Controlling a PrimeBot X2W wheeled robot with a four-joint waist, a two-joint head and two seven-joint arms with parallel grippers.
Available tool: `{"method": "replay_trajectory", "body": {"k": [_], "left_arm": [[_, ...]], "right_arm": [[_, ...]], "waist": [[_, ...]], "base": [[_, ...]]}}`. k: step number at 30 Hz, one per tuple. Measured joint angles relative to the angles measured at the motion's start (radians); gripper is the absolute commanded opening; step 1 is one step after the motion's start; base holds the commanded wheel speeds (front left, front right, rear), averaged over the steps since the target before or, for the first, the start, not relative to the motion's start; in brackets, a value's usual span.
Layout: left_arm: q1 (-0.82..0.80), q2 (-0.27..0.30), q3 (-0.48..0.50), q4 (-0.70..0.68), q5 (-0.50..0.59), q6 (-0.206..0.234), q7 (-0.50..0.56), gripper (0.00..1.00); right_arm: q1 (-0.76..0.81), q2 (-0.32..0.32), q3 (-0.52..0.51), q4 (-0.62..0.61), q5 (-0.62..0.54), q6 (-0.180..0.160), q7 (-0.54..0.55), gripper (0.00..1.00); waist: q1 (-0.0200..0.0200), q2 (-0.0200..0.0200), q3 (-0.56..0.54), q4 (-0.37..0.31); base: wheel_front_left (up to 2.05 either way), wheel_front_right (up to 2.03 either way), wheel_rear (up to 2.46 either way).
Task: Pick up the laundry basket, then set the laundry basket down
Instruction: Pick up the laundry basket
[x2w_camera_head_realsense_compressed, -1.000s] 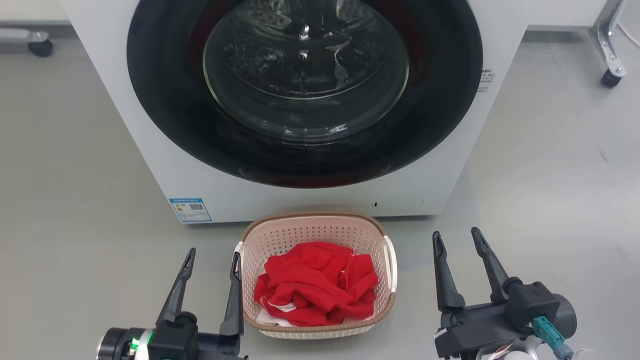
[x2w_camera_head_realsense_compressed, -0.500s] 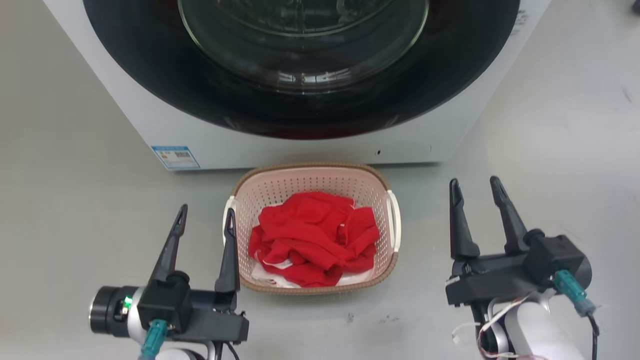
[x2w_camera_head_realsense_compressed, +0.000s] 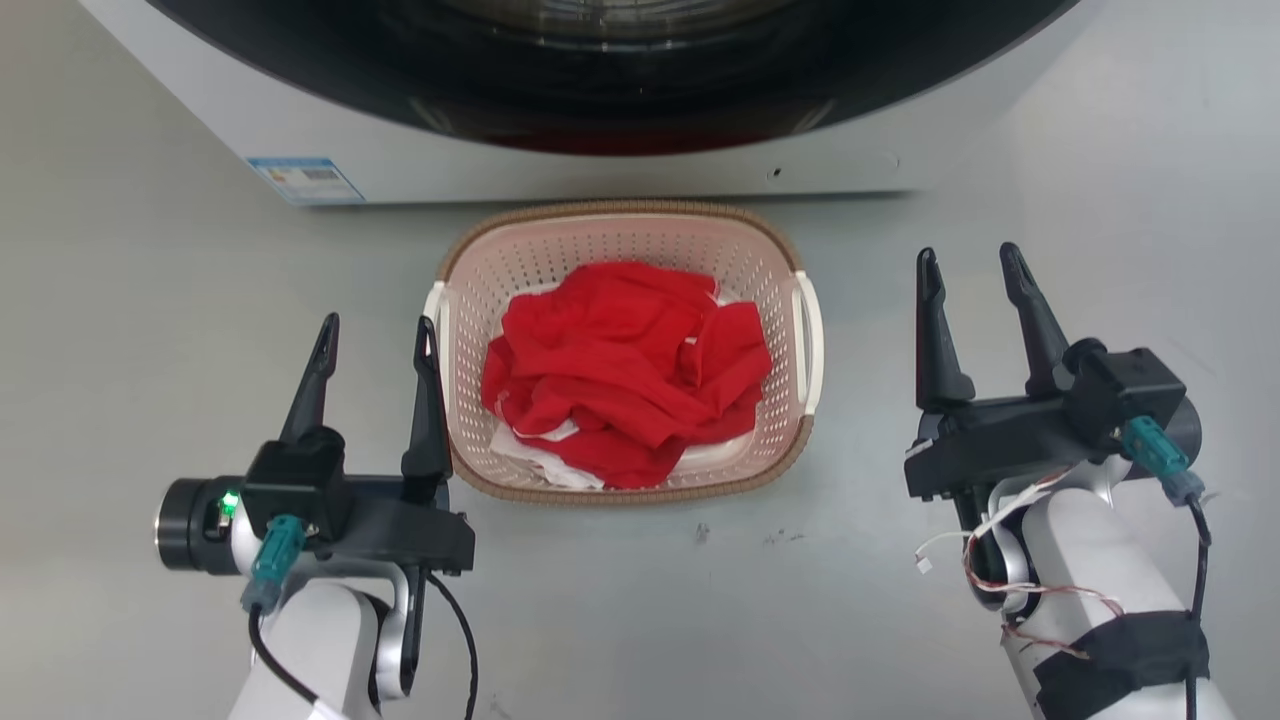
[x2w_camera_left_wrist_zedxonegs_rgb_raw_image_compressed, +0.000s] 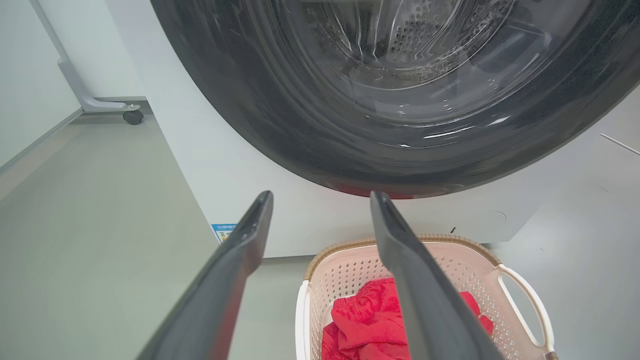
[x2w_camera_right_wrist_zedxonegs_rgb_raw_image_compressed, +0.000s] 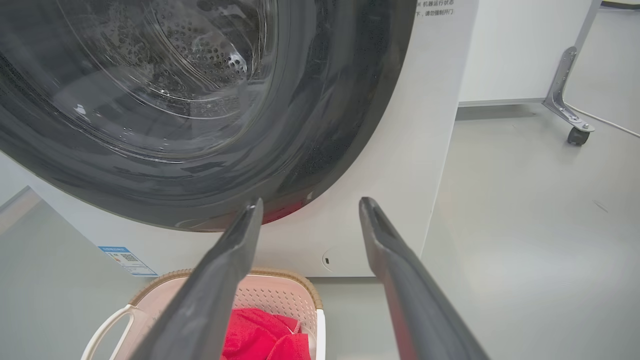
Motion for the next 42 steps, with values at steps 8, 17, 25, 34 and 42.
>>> {"method": "replay_trajectory", "body": {"k": [8, 17, 25, 34, 42], "left_arm": [[-0.128, -0.012, 0.022, 0.126, -0.077, -0.009, 0.001, 1.0], [-0.255, -0.019, 0.01, 0.228, -0.118, -0.019, 0.005, 1.0], [-0.374, -0.023, -0.006, 0.313, -0.137, -0.036, 0.013, 1.0], [-0.447, -0.024, -0.036, 0.421, -0.184, -0.053, 0.013, 1.0], [-0.507, -0.026, -0.045, 0.5, -0.204, -0.062, 0.012, 1.0]], "right_arm": [[-0.1, -0.005, -0.021, 0.1, 0.006, 0.001, 0.006, 1.0], [-0.219, -0.005, -0.01, 0.18, 0.004, 0.008, 0.019, 1.0], [-0.316, -0.005, -0.002, 0.239, 0.003, 0.008, 0.035, 1.0], [-0.36, -0.005, 0.01, 0.337, 0.003, 0.008, 0.034, 1.0], [-0.412, -0.004, 0.029, 0.396, 0.006, 0.007, 0.027, 1.0]], "waist": [[0.0, 0.0, 0.133, 0.01], [0.0, 0.0001, 0.266, 0.026], [-0.0001, 0.0, 0.384, 0.04], [-0.0001, 0.0, 0.487, 0.056], [-0.0002, -0.0002, 0.528, 0.061]], "base": [[0.0, 0.0, 0.0], [0.0, 0.0, 0.0], [0.0, 0.0, 0.0], [0.0, 0.0, 0.0], [0.0, 0.0, 0.0]]}}
